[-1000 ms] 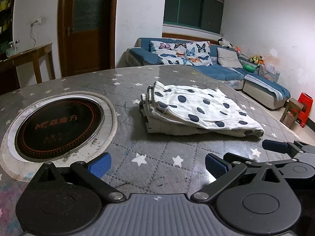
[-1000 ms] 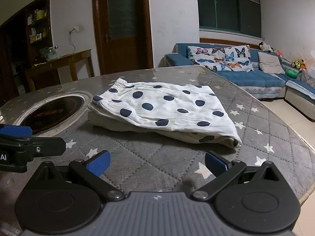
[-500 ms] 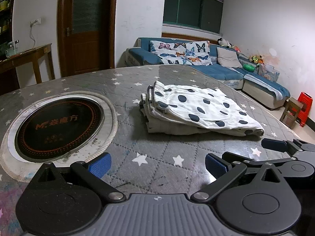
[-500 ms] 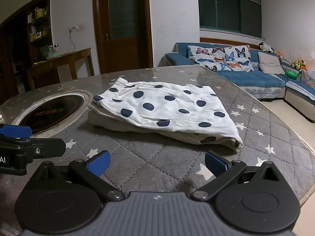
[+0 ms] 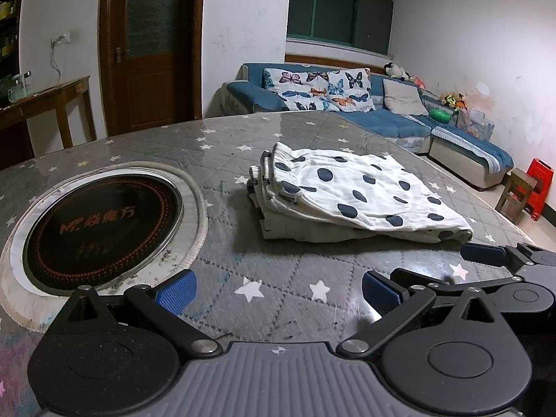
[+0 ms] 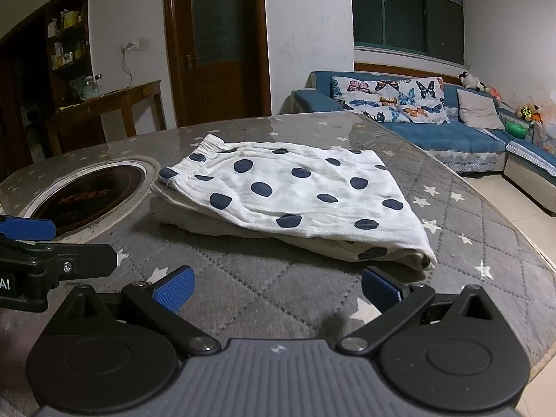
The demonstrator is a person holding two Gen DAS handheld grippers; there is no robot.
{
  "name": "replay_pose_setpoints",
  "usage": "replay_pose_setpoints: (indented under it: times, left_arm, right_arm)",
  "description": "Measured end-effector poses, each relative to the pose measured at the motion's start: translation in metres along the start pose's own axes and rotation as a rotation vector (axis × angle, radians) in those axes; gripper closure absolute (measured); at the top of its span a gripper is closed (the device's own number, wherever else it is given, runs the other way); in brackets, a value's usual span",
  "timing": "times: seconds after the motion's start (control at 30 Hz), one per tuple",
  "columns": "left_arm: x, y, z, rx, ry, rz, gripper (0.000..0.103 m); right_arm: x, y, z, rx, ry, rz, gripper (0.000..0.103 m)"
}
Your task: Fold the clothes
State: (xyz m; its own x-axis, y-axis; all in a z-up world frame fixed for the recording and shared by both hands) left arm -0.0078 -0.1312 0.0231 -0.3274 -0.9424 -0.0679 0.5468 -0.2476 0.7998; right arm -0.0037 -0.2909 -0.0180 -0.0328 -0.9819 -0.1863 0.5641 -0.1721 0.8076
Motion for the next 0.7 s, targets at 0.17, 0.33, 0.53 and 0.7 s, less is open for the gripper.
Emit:
replay_pose_setpoints:
  times: [0.17, 0.33, 0.53, 0.7]
  left_arm:
    - [-0.001, 0.003, -0.005, -0.006, -0.004, -0.003, 0.000]
    - [-0.001, 0.005, -0.010, -0.015, -0.007, -0.006, 0.000]
    - [-0.003, 0.009, -0.015, -0.022, -0.010, -0.009, 0.000]
    - [-0.003, 0.010, -0.018, -0.026, -0.013, -0.012, 0.000]
  right_arm:
    - [-0.001, 0.002, -0.004, -0.008, 0.001, 0.001, 0.000]
    - [0.000, 0.004, -0.009, -0.015, 0.002, -0.001, 0.000]
    - [0.001, 0.007, -0.015, -0.025, 0.003, -0.004, 0.000]
    - [0.002, 0.008, -0.018, -0.031, 0.003, -0.009, 0.000]
Point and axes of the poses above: each gripper's, at about its wrist camera, not at the fingertips, and z roughly against the way its jaws point, x to its right, y to its top, the point moved 5 cm from there along -z, roughly the way its jaws point, and after that the axes turned 9 degrees about -z, right-handed, at the moved point
